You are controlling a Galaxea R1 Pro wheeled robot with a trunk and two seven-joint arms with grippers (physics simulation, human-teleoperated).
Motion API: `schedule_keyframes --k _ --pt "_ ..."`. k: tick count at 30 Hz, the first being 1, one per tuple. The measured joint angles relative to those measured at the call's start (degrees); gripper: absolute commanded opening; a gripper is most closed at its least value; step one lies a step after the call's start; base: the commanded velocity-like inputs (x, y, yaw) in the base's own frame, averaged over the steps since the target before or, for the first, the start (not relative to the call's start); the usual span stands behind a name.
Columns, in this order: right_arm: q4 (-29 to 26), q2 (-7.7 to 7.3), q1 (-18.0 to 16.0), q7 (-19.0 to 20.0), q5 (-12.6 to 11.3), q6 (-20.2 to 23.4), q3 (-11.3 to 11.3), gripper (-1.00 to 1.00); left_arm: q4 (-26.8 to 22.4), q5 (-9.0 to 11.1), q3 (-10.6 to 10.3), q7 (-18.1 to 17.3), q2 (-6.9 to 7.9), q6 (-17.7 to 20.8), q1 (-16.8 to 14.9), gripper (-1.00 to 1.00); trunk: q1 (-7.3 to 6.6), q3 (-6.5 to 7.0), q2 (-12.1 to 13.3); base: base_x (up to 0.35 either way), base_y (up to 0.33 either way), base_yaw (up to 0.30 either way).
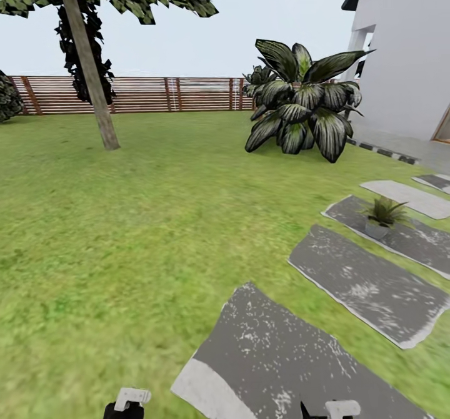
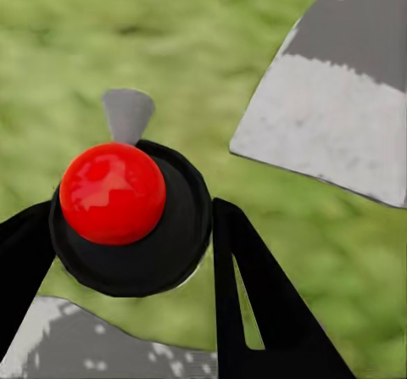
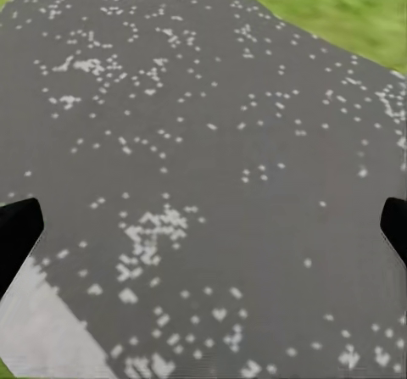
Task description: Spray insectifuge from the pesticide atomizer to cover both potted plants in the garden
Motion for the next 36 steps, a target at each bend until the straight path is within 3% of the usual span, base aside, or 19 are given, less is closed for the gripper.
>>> schedule_keyframes --k 9,21,36 --pt "0.0 0.06 0.0 0.4 0.5 0.1 0.3 1.0 0.0 0.1 0.0 0.0 -0.01 0.0 0.0 -1.0 0.0 -0.07 0.0 0.338 0.0 -0.149" --pt "-0.8 2.41 0.0 0.3 0.3 -0.2 0.1 1.0 0.0 0.1 0.0 0.0 -0.01 0.0 0.0 -1.0 0.0 -0.08 0.0 0.338 0.0 -0.29" --pt "-0.7 2.32 0.0 0.3 0.1 -0.2 0.0 1.0 -0.1 0.1 0.0 0.0 -0.09 0.0 0.7 -1.0 0.0 -0.08 0.0 0.338 0.0 -0.294"
